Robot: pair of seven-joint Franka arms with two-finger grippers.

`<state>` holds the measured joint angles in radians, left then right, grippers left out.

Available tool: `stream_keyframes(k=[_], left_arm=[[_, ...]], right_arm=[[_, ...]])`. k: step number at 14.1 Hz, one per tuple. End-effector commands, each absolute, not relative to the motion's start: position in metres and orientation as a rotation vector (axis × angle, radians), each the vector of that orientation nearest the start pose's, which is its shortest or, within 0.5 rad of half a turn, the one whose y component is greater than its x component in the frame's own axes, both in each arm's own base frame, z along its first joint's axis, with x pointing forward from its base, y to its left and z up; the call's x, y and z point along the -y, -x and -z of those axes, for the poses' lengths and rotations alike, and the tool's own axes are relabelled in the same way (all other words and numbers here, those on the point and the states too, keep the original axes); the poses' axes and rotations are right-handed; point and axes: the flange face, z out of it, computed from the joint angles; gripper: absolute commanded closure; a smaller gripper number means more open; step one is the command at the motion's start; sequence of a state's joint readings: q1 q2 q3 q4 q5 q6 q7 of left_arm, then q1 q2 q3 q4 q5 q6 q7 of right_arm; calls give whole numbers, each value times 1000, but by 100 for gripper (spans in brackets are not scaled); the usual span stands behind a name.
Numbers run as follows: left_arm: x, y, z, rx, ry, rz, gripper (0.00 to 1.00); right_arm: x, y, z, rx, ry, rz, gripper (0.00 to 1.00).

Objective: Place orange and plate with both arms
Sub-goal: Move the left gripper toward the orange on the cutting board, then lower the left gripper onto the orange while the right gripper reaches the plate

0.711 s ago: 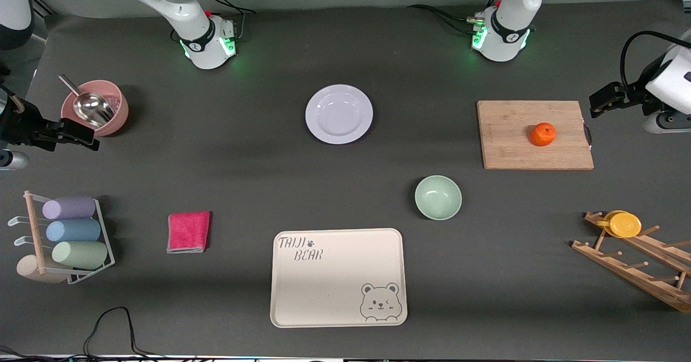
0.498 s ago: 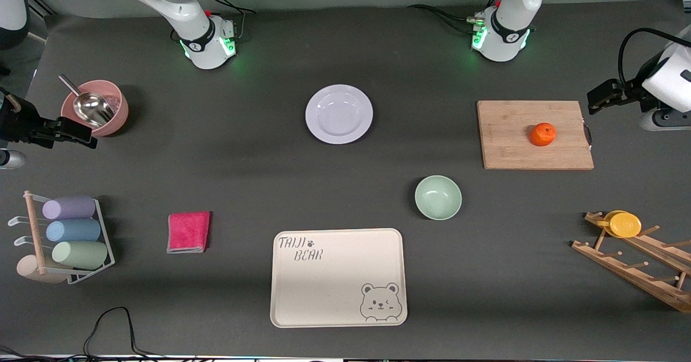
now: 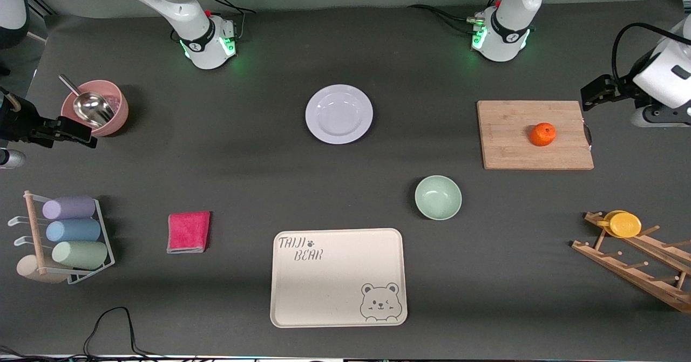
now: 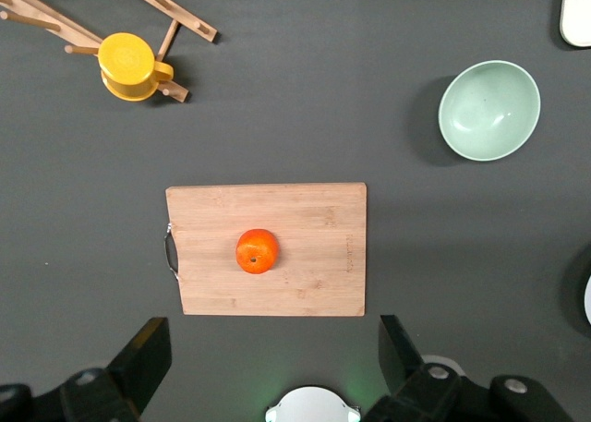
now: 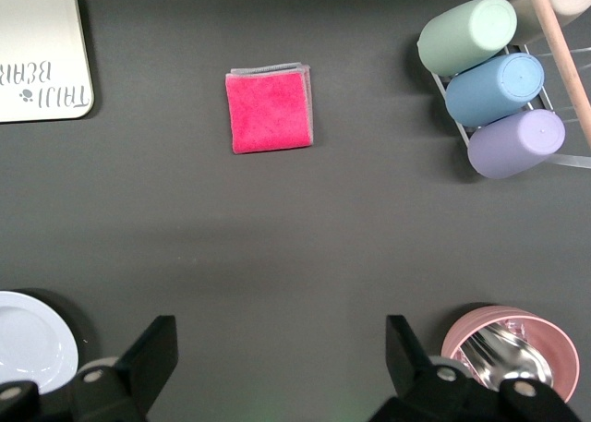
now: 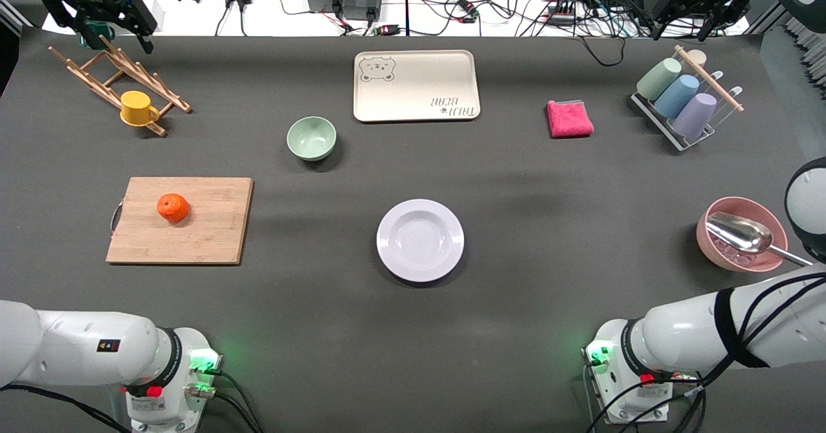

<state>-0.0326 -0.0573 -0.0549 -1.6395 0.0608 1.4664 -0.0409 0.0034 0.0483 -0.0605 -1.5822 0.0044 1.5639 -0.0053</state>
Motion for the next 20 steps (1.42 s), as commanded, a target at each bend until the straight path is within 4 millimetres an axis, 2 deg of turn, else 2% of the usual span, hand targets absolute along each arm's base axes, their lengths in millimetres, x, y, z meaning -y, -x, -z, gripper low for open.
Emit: stream_keyframes(k=[1, 3, 5, 6, 9, 10, 11, 13, 15, 16, 20], left_arm=[[40, -528, -617, -67, 3069, -190, 0], [32, -519, -615, -45, 3065, -227, 0], [12, -492, -617, 10, 3060, -262, 0], [1, -472, -618, 28, 3059, -287, 0], [-37, -388, -616, 63, 3087, -270, 0], [-49, -368, -614, 91, 3090, -262, 0], [-56, -360, -609, 107, 3094, -273, 0], [-59, -358, -606, 117, 3094, -281, 0], [-57, -362, -595, 109, 3092, -285, 0], [-56, -364, -579, 103, 3092, -288, 0], [-55, -372, -491, 87, 3103, -233, 0]], right_arm=[[30, -563, -596, -111, 3146, -114, 0], [31, -563, -596, -116, 3140, -113, 0], [30, -563, -596, -109, 3142, -113, 0], [27, -562, -596, -94, 3151, -116, 0], [24, -561, -595, -89, 3153, -124, 0], [24, -558, -596, -89, 3152, -140, 0], [23, -556, -595, -90, 3147, -162, 0], [21, -546, -602, -125, 3142, -150, 0], [19, -522, -610, -144, 3131, -137, 0], [15, -508, -615, -138, 3126, -130, 0], [-20, -438, -624, -181, 3115, -62, 0]])
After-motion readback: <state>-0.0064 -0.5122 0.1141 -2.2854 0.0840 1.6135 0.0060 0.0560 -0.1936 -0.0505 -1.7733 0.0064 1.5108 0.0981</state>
